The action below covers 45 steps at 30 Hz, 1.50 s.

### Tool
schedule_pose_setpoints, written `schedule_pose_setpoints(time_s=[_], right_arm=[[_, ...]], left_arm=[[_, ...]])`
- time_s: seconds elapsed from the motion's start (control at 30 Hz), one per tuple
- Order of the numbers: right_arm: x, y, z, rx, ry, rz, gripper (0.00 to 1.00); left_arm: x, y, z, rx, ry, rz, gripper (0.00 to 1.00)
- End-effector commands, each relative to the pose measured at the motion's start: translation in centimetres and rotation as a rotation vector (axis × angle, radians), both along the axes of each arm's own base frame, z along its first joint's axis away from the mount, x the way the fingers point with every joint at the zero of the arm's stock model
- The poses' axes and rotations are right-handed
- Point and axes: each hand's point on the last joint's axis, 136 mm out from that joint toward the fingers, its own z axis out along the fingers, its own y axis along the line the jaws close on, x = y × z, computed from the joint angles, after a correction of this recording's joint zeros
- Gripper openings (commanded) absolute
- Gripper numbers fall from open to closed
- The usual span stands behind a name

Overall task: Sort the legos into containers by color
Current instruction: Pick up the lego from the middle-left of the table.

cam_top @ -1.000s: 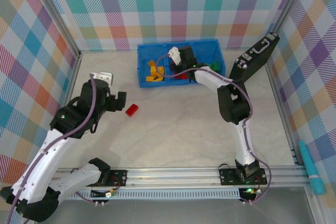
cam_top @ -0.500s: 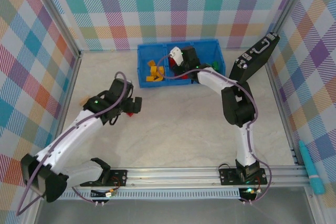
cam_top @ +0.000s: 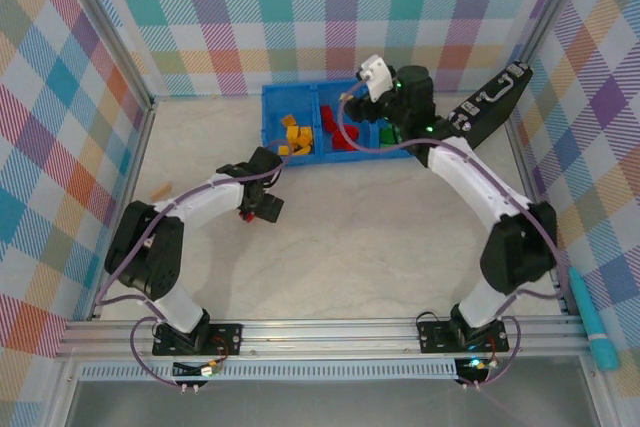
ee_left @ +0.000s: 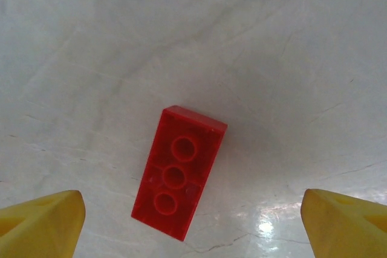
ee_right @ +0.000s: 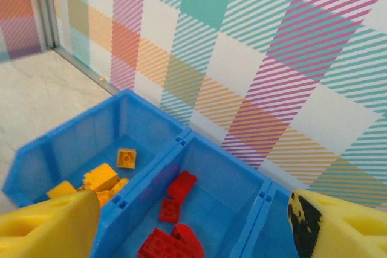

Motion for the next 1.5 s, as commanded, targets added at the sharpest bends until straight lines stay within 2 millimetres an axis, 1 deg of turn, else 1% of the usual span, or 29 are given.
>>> schedule_pose_setpoints(time_s=[0.0, 0.1, 0.17, 0.27, 0.37, 0.47, 0.57, 0.6, 0.67, 0.73, 0.87, 1.0, 1.1, 1.17, 1.2, 1.3, 1.37, 1.47], right_arm=[[-2.1, -0.9, 1.4, 0.068, 0.000, 0.013, 0.82], [-4.8, -2.7, 1.3, 0.097, 0.044, -0.035, 0.83], [-7.1, -3.8, 1.2, 0.141, 0.063, -0.051, 0.83], [-10.2, -5.1, 1.2, 0.169, 0.084, -0.058, 0.84], [-13.0, -6.2, 1.7, 0.172, 0.098, -0.058, 0.85], [-15.1, -8.1, 2.8, 0.138, 0.072, -0.101, 0.88], [-16.5, -8.7, 3.7, 0.125, 0.066, -0.099, 0.90], [-16.7, -8.8, 3.9, 0.123, 0.069, -0.098, 0.90], [-17.0, -9.0, 4.0, 0.111, 0.068, -0.103, 0.90], [-16.9, -9.2, 3.8, 0.101, 0.067, -0.111, 0.90], [-17.1, -9.2, 3.8, 0.106, 0.071, -0.109, 0.91], [-17.6, -9.6, 4.1, 0.092, 0.071, -0.119, 0.90], [-18.3, -10.4, 4.0, 0.070, 0.077, -0.140, 0.91], [-18.4, -10.9, 3.0, 0.029, 0.090, -0.160, 0.93], [-18.4, -11.3, 2.6, 0.011, 0.098, -0.178, 0.94], [-18.9, -11.8, 1.8, -0.016, 0.132, -0.193, 0.95], [-19.4, -12.1, 1.3, -0.018, 0.143, -0.199, 0.97], [-20.0, -12.3, 0.9, 0.002, 0.159, -0.207, 0.98]], left_arm=[[0.6, 0.5, -0.6, 0.014, -0.001, -0.019, 0.91], [0.6, 0.9, -2.0, 0.017, 0.029, -0.005, 0.88], [0.6, 0.7, -3.0, -0.003, 0.053, -0.002, 0.84], [0.6, 1.1, -4.3, -0.005, 0.093, 0.019, 0.78], [0.8, 1.8, -4.8, -0.007, 0.112, 0.059, 0.76], [1.0, 2.3, -4.9, -0.003, 0.118, 0.074, 0.73], [0.9, 2.5, -5.3, -0.030, 0.129, 0.102, 0.66], [0.8, 2.6, -5.5, -0.034, 0.137, 0.114, 0.62], [0.3, 3.2, -6.0, -0.025, 0.172, 0.148, 0.51], [-0.1, 3.1, -6.5, -0.031, 0.200, 0.163, 0.43], [-0.5, 3.0, -6.6, -0.050, 0.215, 0.189, 0.37], [-0.8, 2.2, -6.5, -0.103, 0.217, 0.217, 0.30], [-0.4, 0.9, -4.7, -0.124, 0.180, 0.230, 0.26], [0.2, -0.4, -2.7, -0.113, 0.150, 0.232, 0.24], [0.4, -1.5, -1.7, -0.117, 0.135, 0.218, 0.24], [2.1, -5.6, 2.6, -0.145, 0.033, 0.145, 0.22], [3.7, -8.6, 5.9, -0.193, -0.044, 0.105, 0.21], [6.1, -12.6, 10.3, -0.284, -0.149, 0.053, 0.21]])
